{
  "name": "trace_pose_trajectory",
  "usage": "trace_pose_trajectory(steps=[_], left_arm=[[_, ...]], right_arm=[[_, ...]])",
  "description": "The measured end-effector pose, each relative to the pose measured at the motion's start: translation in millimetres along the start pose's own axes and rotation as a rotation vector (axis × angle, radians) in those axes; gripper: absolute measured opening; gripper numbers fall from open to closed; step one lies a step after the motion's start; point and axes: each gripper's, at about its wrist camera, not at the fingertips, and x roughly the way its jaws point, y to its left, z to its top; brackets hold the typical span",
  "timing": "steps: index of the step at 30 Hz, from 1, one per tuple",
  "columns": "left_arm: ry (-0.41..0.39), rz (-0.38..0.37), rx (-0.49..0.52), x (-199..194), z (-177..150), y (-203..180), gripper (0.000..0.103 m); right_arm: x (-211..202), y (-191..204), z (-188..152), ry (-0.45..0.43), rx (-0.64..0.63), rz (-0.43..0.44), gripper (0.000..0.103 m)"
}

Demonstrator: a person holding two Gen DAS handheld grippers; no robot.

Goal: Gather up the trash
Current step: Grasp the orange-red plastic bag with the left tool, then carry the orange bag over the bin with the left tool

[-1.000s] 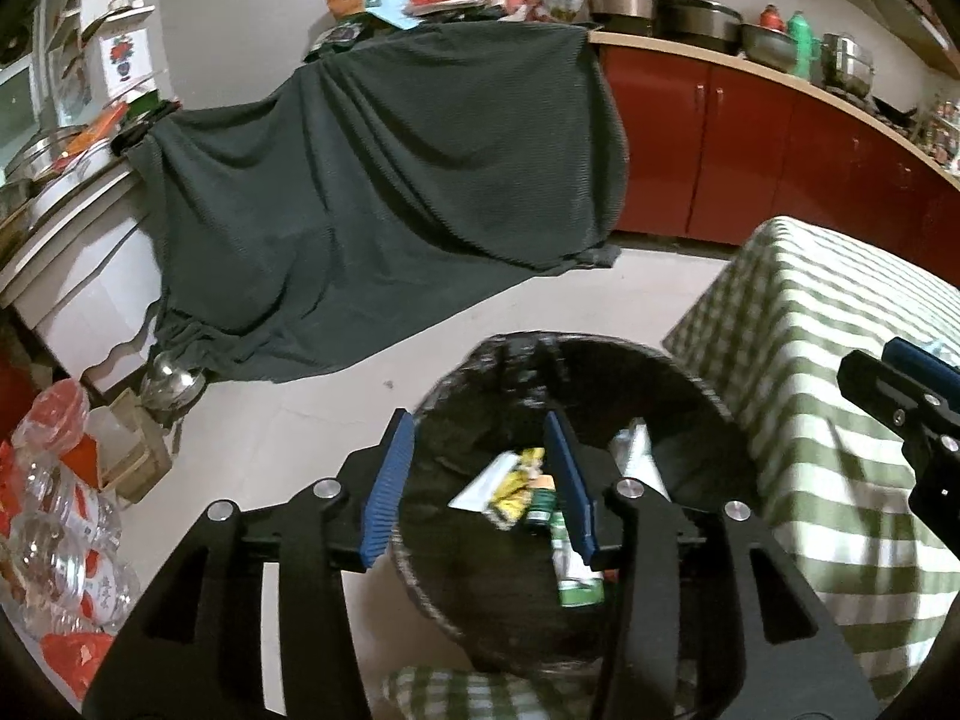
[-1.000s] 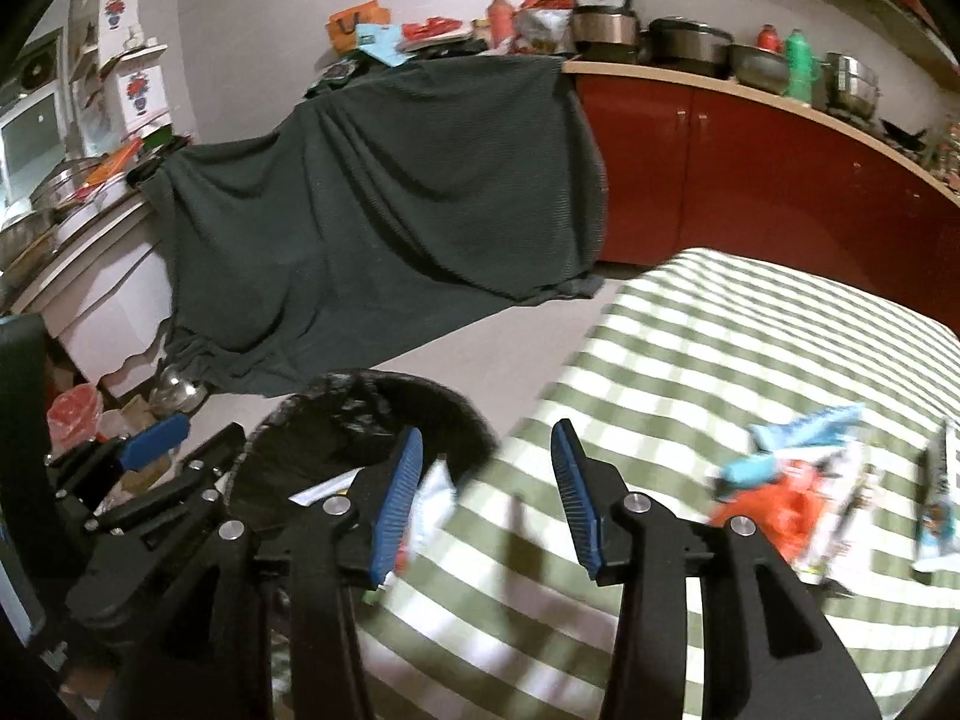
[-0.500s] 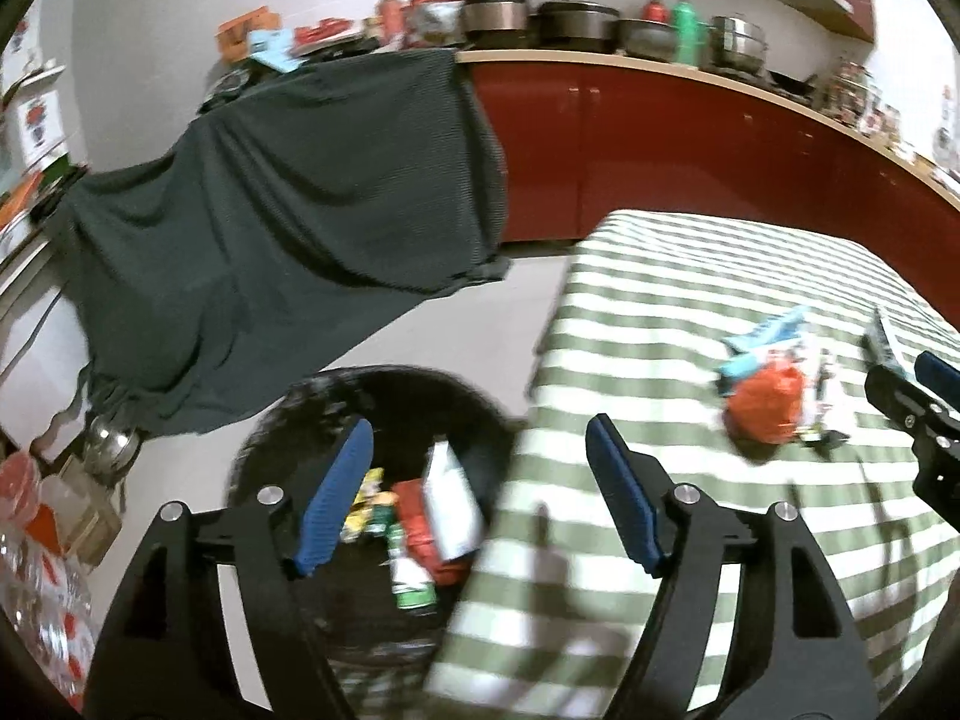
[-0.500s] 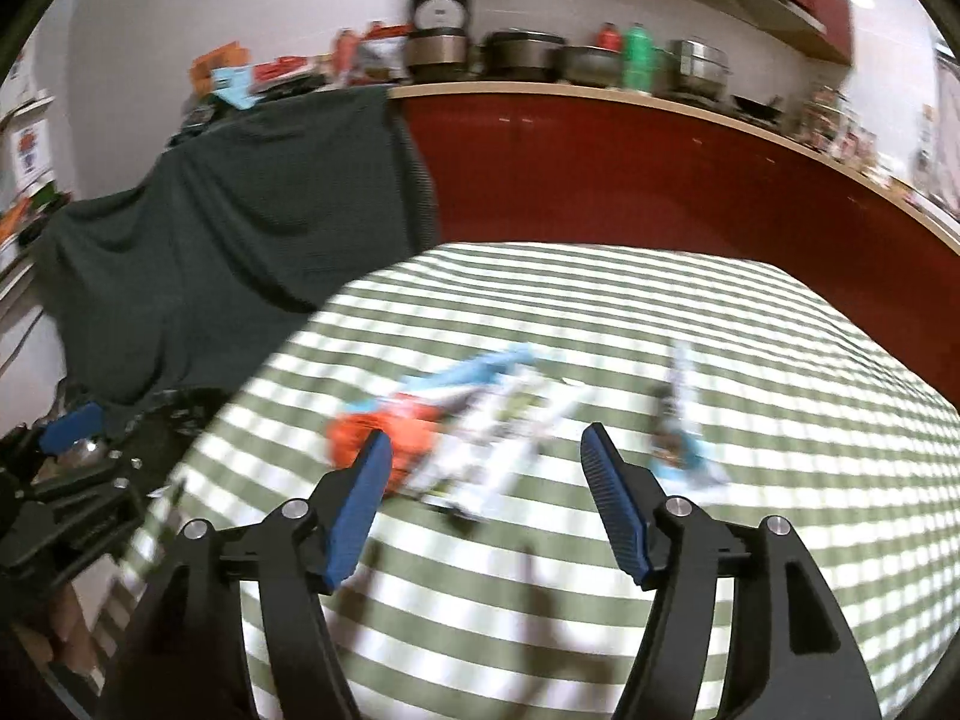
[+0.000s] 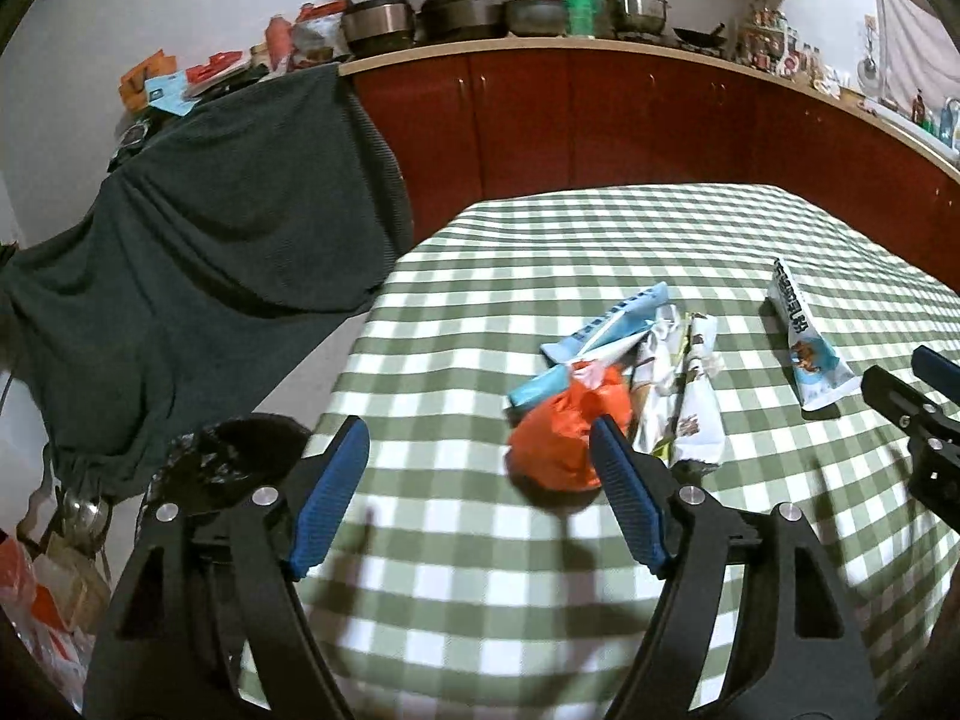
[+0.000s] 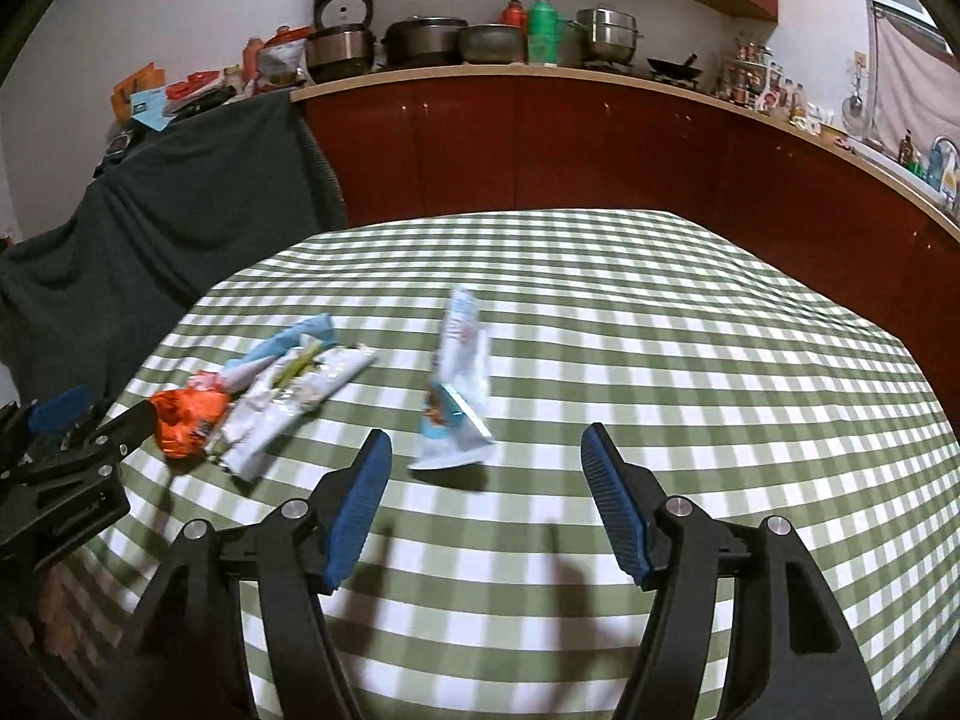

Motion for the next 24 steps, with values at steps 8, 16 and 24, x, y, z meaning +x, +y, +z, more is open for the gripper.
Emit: trace_pose_trajectory(steps=[8,16,24], left_arm=[[0.028,-0.016,0.039,19.5,7.0,-15.8,0.074],[0.058,-0.050,0.073,27.4,4.4,-29.8,0.041],[0.022,-0.050,0.069,14.7,1.8,-26.2,0.039]], right_arm=[[8.8,-15.1,0.0,0.008,0.026,0.016,0.066],[14.1,-14.1,-1.5,0.017,0.024,0.038,0.066],[14.6,-4.2,-2.7,0.021,0.012,0.051,0.066]])
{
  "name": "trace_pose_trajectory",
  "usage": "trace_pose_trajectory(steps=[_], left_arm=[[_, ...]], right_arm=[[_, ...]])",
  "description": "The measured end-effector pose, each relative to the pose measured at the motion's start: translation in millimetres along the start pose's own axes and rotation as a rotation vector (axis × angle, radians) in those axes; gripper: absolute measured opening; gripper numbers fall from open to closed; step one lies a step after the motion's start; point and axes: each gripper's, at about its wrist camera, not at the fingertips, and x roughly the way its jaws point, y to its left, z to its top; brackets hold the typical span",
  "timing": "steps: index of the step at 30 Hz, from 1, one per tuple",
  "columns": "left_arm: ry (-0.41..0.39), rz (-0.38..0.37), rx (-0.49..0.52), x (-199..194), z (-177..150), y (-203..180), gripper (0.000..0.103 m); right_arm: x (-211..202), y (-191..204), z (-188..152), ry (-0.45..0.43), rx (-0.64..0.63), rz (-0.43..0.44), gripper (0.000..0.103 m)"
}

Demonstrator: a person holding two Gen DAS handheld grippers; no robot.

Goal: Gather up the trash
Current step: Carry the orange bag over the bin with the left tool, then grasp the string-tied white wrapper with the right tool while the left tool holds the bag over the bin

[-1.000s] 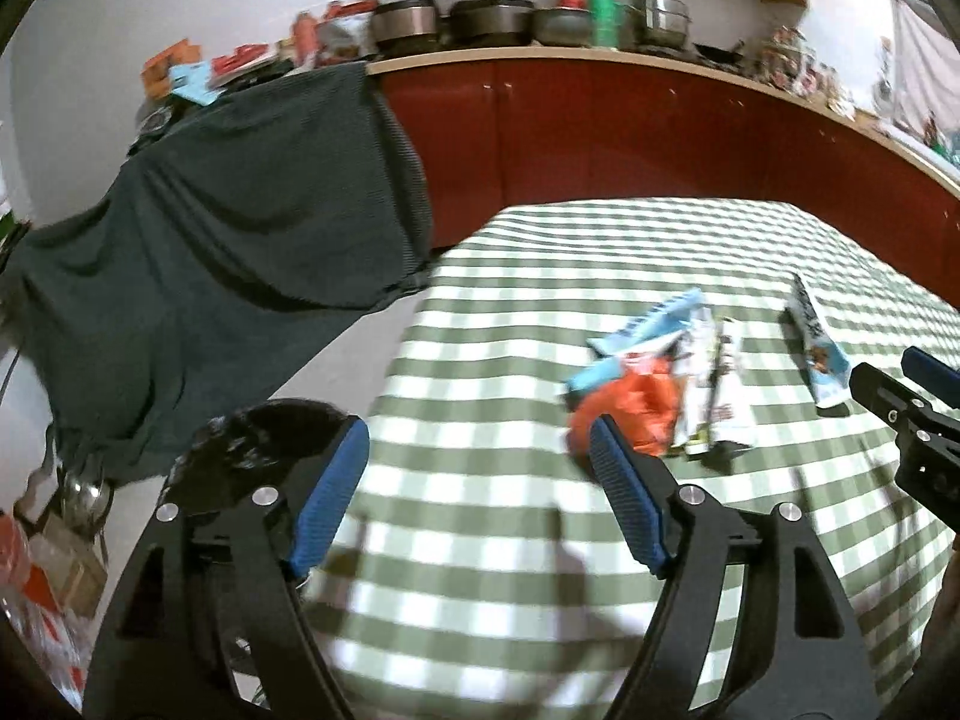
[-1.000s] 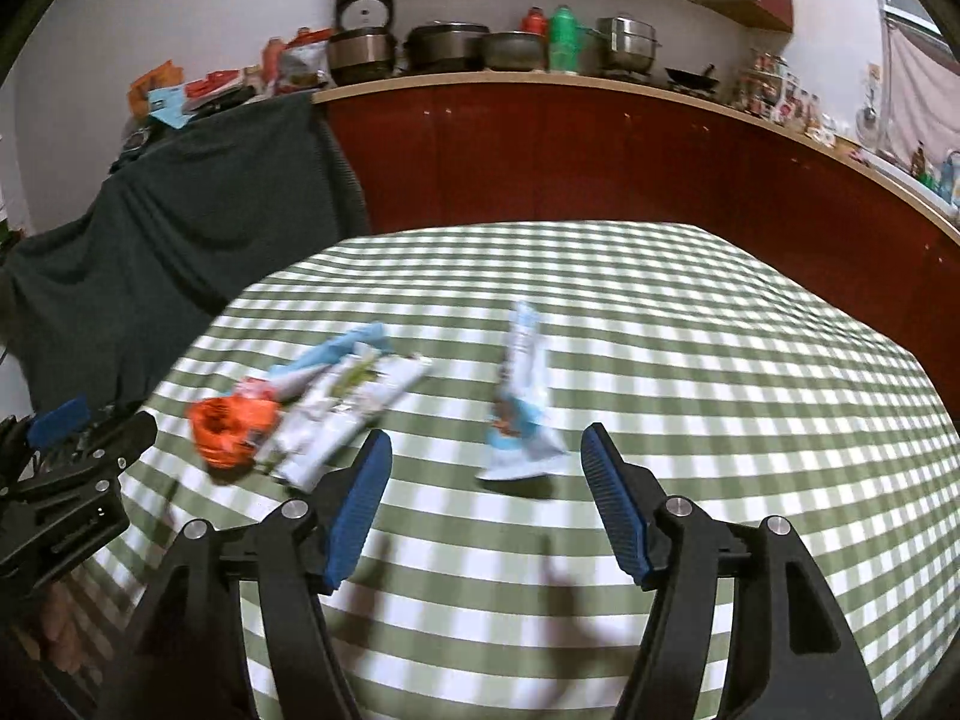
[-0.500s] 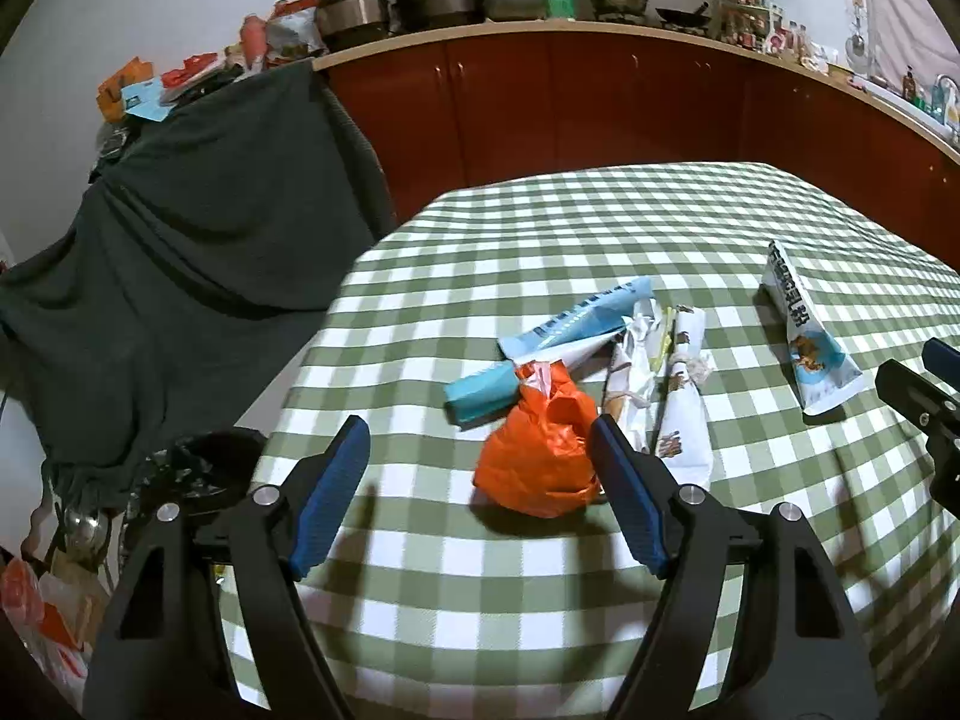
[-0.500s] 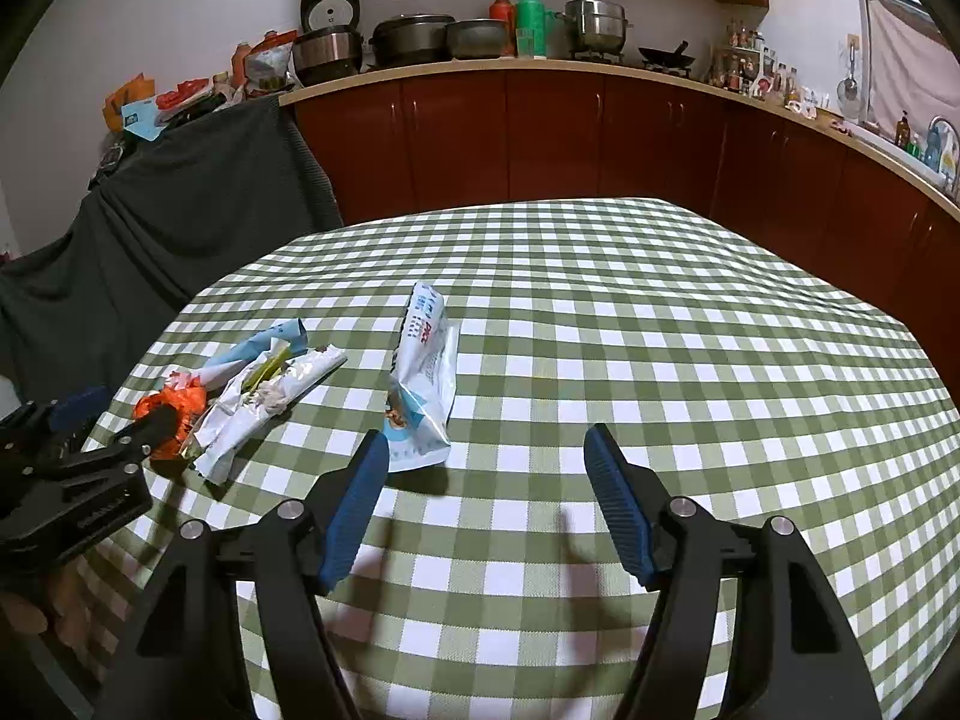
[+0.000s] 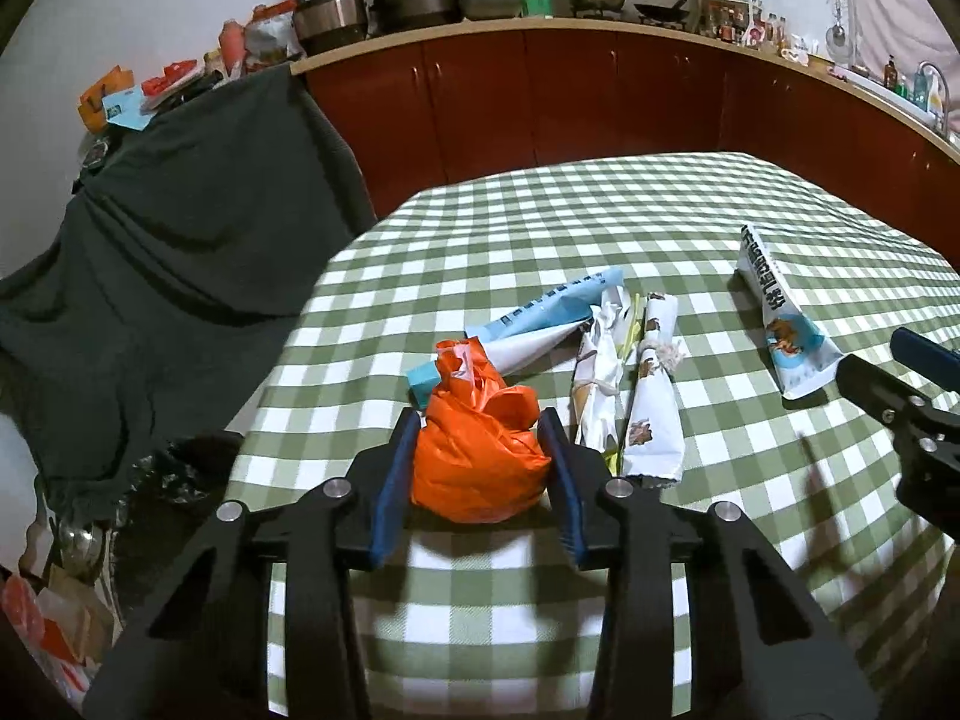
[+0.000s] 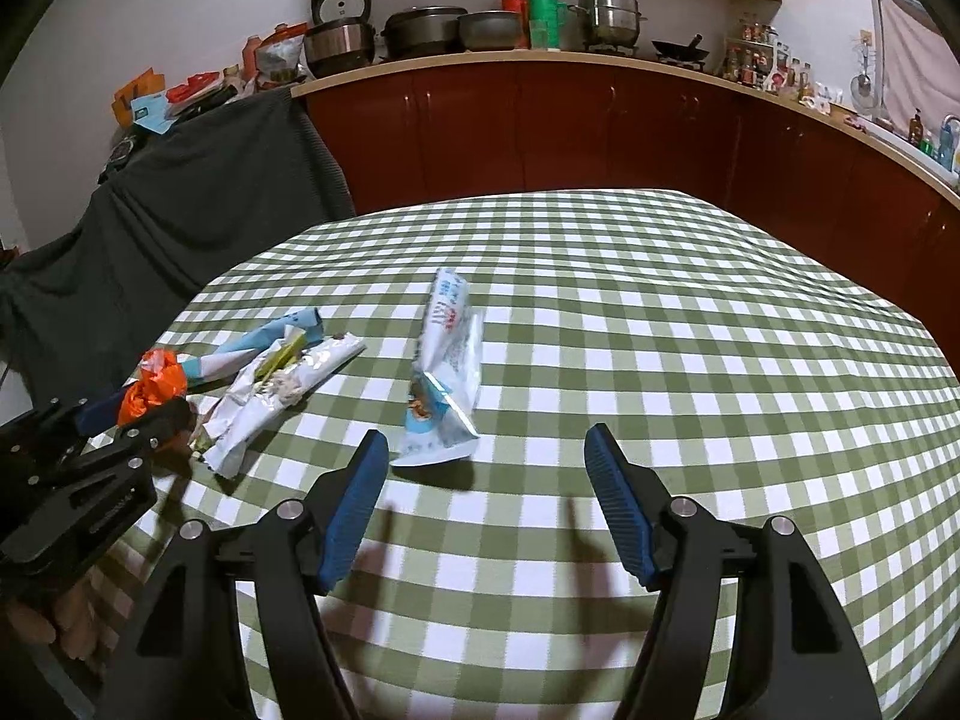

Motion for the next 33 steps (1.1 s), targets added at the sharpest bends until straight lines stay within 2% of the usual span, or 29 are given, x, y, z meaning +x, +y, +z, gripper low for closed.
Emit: trace_pose_trajectory(steps=[5,12,23,27,30,33], left_arm=[[-0.013,0.017,-0.016,-14.5,-4.5,14.0,0.039],[-0.009,0.087,-0.067,-28.4,-18.5,57.3,0.039],[0.011,0.207,-0.173,-37.0,-41.4,132.7,0.039],[0.020,0.234,-0.203,-37.1,-48.1,150.5,0.039],[0.023,0.249,-0.215,-37.3,-51.9,159.3,0.039],[0.029,0.258,-0.228,-36.4,-55.5,166.0,0.039]], right_arm=[[0.4,19.0,2.4,0.000,-0.018,0.032,0.066],[11.2,58.0,8.0,0.021,-0.044,0.089,0.066],[38.5,90.0,10.2,0.101,-0.067,0.070,0.066],[40.7,87.3,8.8,0.127,-0.084,0.029,0.057],[42.2,81.0,9.4,0.134,-0.068,0.024,0.055],[42.7,83.9,10.9,0.135,-0.081,0.022,0.046]])
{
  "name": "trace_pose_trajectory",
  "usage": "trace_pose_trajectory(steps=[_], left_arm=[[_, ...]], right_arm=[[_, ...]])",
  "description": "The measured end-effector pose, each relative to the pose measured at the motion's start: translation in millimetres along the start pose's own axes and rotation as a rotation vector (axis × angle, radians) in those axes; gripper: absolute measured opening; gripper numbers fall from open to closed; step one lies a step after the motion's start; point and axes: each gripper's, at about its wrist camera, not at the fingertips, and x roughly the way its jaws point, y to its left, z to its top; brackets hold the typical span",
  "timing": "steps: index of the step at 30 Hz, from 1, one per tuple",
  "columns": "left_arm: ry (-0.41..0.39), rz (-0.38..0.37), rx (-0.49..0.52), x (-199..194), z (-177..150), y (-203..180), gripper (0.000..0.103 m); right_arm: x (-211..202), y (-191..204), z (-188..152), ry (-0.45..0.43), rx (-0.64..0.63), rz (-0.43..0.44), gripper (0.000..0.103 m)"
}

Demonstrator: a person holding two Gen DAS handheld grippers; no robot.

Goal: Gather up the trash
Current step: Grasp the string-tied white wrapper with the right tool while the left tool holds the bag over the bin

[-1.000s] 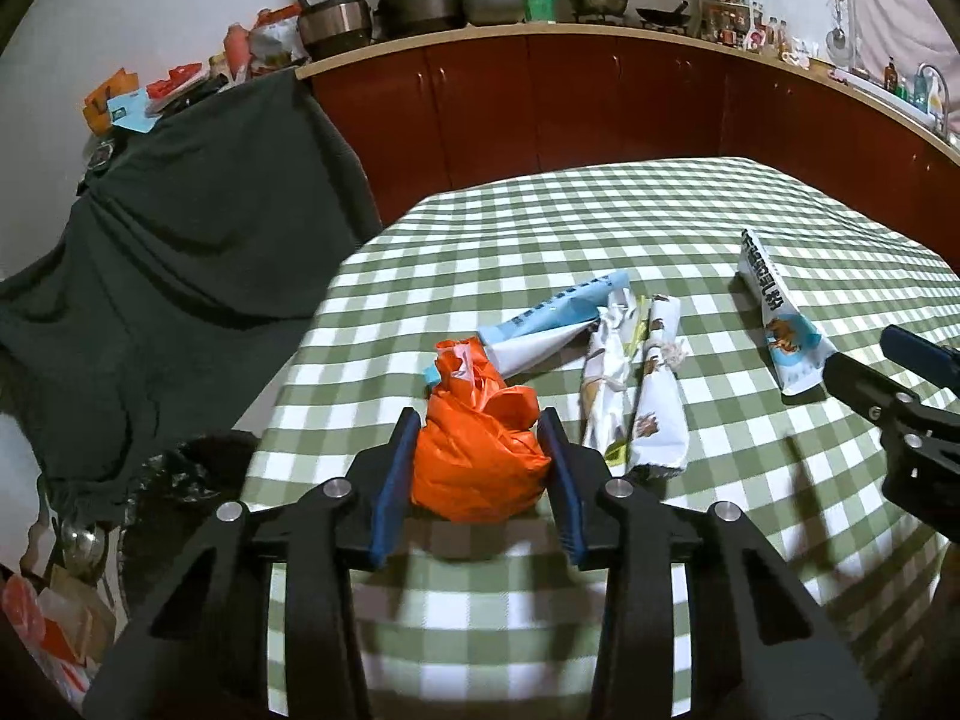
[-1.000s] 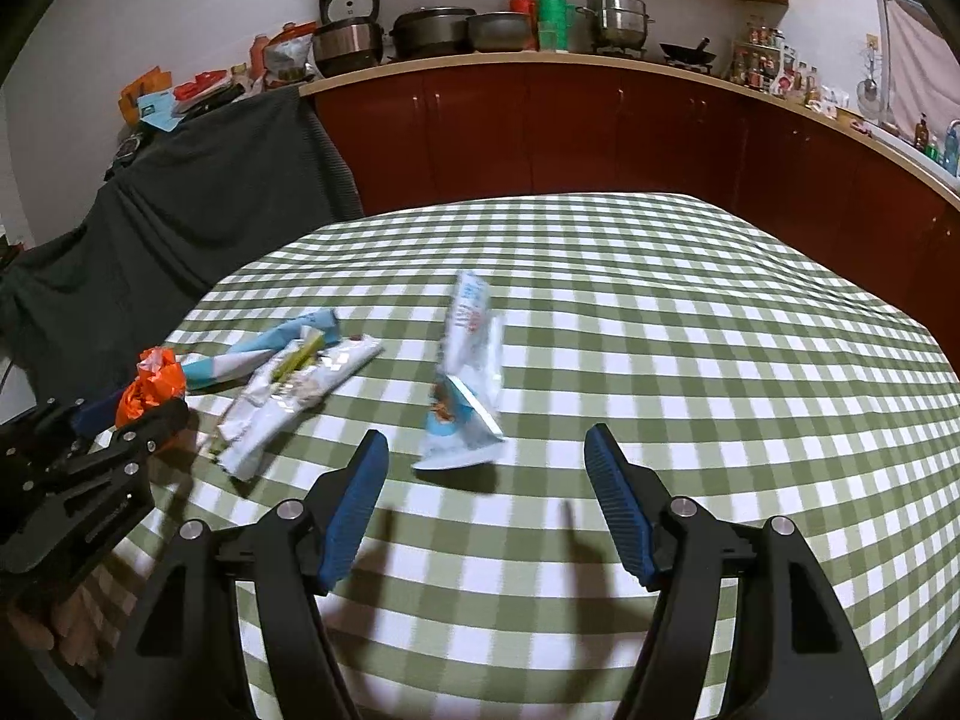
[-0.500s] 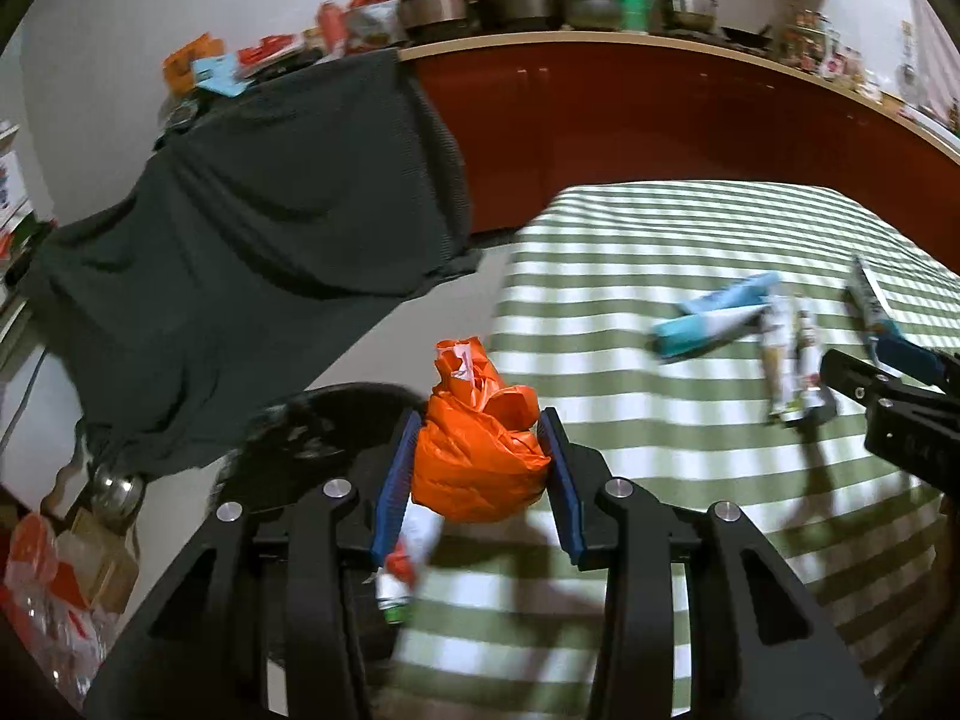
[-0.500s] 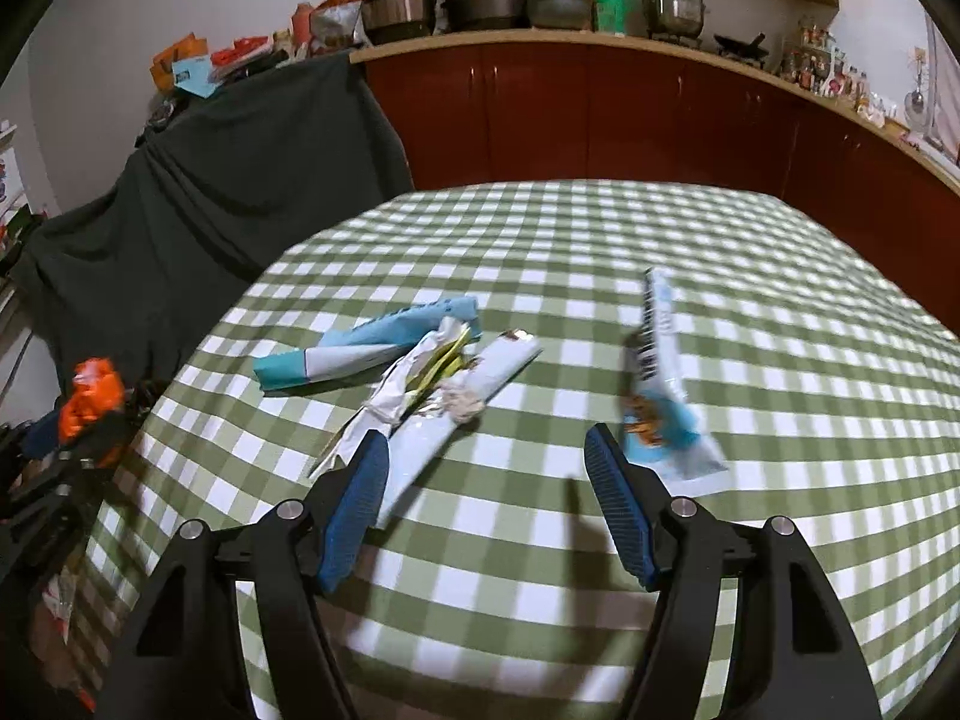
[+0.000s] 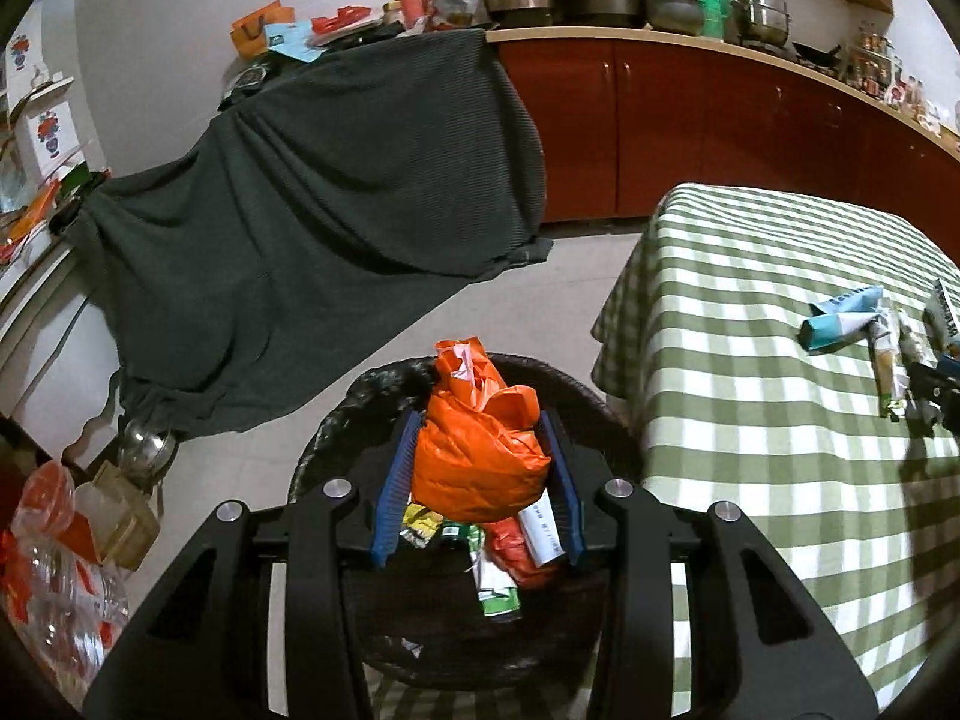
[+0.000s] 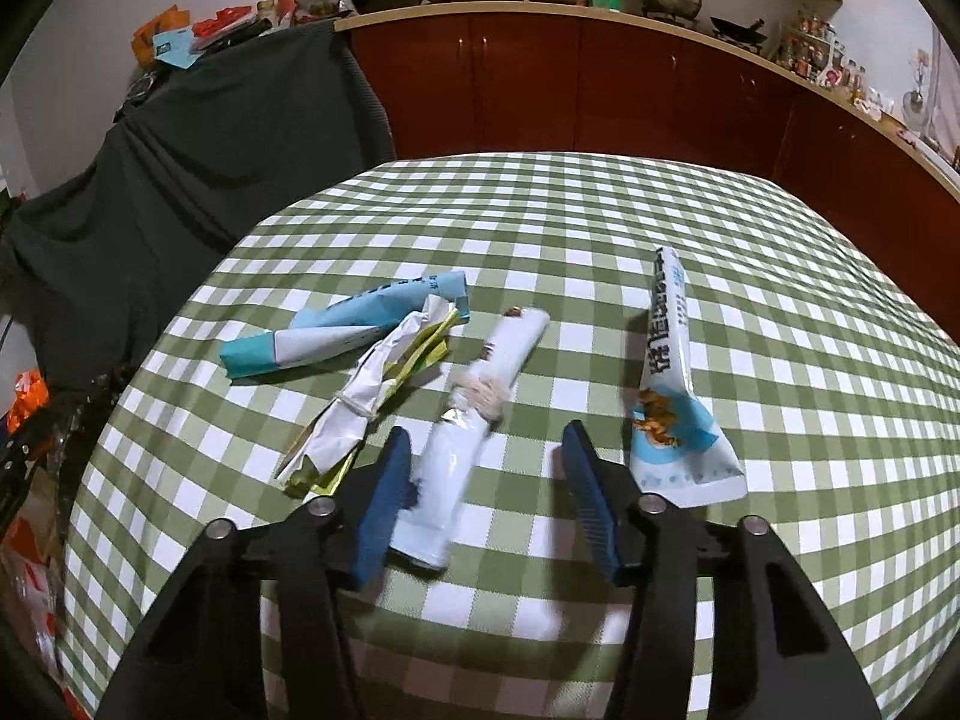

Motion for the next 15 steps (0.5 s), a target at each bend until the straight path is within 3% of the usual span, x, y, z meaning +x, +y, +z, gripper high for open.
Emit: trace_pose_trajectory(steps=[5,7,15], left_arm=[[0.002,0.009,-0.007,0.6,-2.7,3.7,0.039],[-0.002,0.014,-0.015,-0.8,-3.3,6.2,0.039],[-0.013,0.032,-0.031,-9.3,-9.6,14.7,0.039]], right_arm=[[1.1,4.8,-1.0,0.009,-0.016,0.014,0.032],[-0.5,4.9,-2.2,0.010,-0.011,0.030,0.021],[-11.5,4.6,-9.9,-0.003,0.006,0.045,0.019]])
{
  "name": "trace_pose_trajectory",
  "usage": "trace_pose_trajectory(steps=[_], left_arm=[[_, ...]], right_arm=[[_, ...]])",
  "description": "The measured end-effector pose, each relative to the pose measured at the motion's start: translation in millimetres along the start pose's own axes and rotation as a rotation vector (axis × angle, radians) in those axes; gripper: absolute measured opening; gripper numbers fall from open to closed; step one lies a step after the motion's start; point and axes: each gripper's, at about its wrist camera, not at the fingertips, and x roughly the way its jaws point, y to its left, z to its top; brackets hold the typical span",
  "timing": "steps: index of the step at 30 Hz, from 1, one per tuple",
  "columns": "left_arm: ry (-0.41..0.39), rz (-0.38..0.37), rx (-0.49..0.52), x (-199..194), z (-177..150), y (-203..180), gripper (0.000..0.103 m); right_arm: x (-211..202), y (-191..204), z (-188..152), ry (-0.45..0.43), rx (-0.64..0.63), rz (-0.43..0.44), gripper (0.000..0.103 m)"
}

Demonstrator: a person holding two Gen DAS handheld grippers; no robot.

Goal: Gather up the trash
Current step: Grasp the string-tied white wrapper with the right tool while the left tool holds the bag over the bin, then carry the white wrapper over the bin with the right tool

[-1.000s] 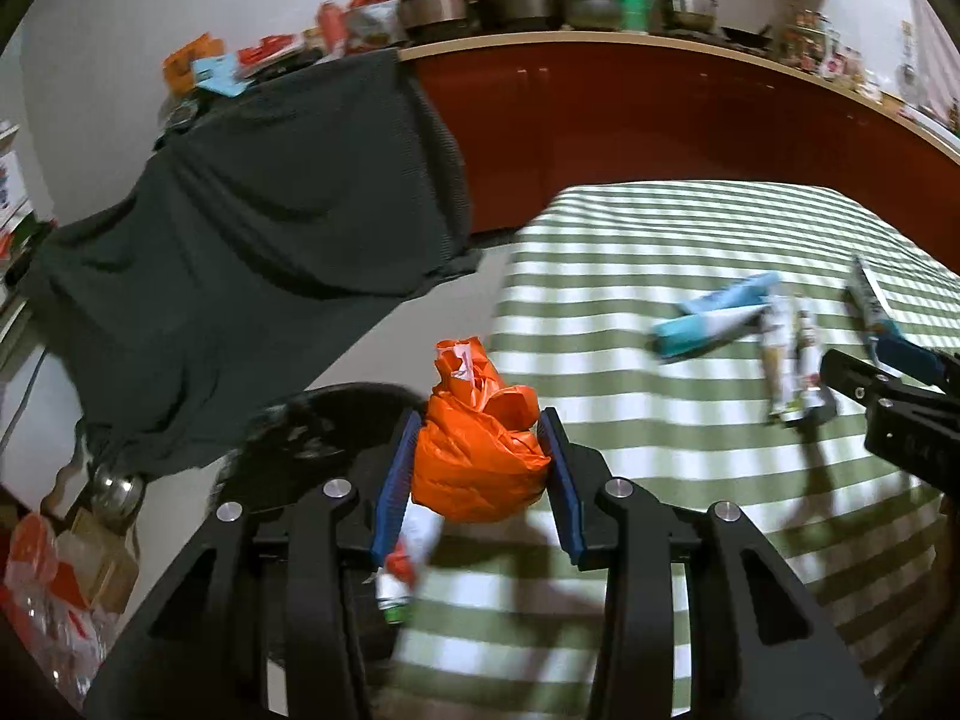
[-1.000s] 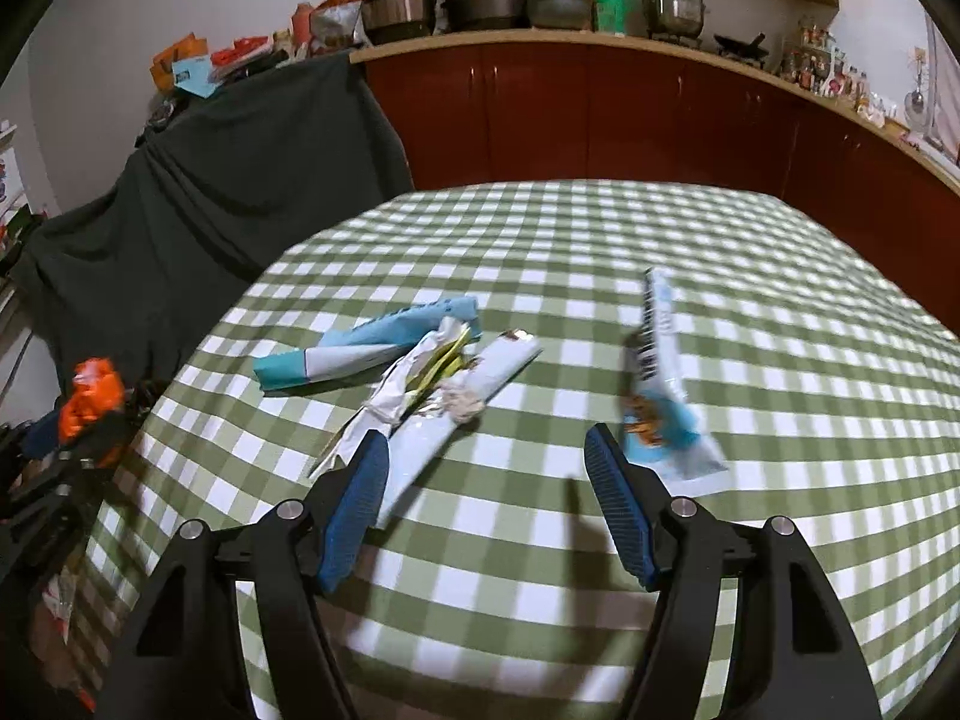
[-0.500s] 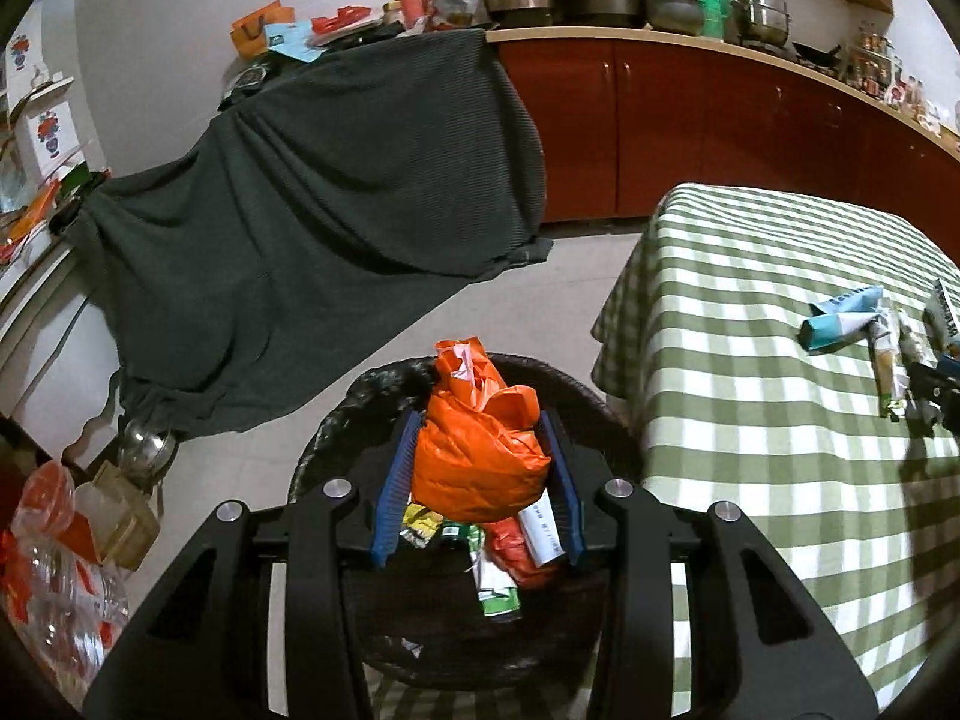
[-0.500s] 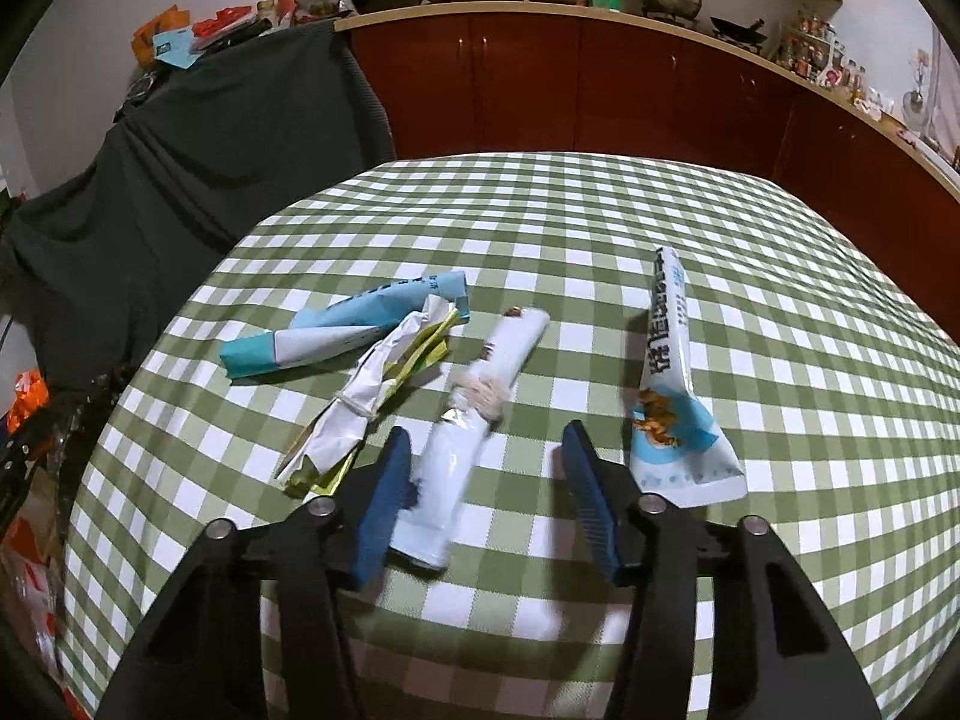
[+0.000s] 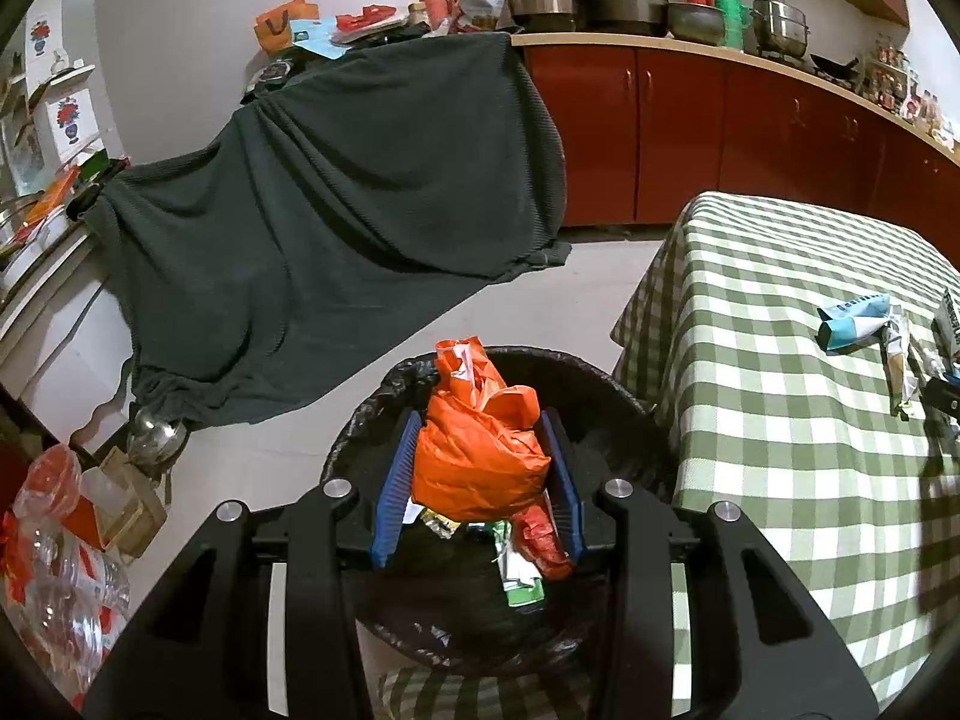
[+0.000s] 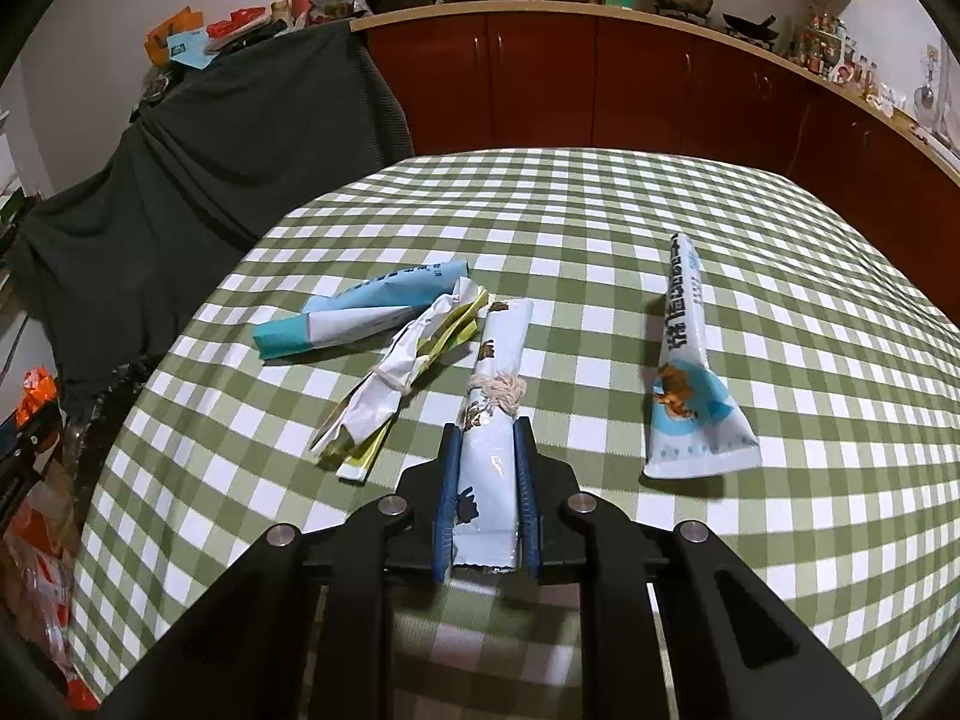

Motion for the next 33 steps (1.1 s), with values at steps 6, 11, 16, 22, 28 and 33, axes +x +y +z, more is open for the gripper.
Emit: trace_pose_trajectory(steps=[6,11,16,22,28,33], left_arm=[[-0.009,0.016,-0.011,-8.1,-2.2,8.8,0.039],[-0.025,0.033,-0.029,-18.0,-4.4,20.8,0.039],[-0.035,0.047,-0.044,-26.3,-8.6,33.7,0.039],[-0.047,0.065,-0.069,-33.0,-10.6,50.8,0.039],[-0.058,0.080,-0.088,-35.1,-10.3,64.5,0.039],[-0.057,0.091,-0.100,-32.1,-10.6,71.1,0.039]], right_arm=[[-22.3,13.0,-1.4,-0.052,-0.018,0.044,0.019],[-34.4,38.3,-0.5,-0.084,-0.060,0.097,0.019],[-38.9,70.0,-0.6,-0.103,-0.109,0.157,0.019],[-39.7,113.1,-2.2,-0.117,-0.180,0.223,0.019],[-41.4,142.5,-5.3,-0.119,-0.228,0.269,0.019],[-39.7,159.7,-5.5,-0.114,-0.255,0.296,0.019]])
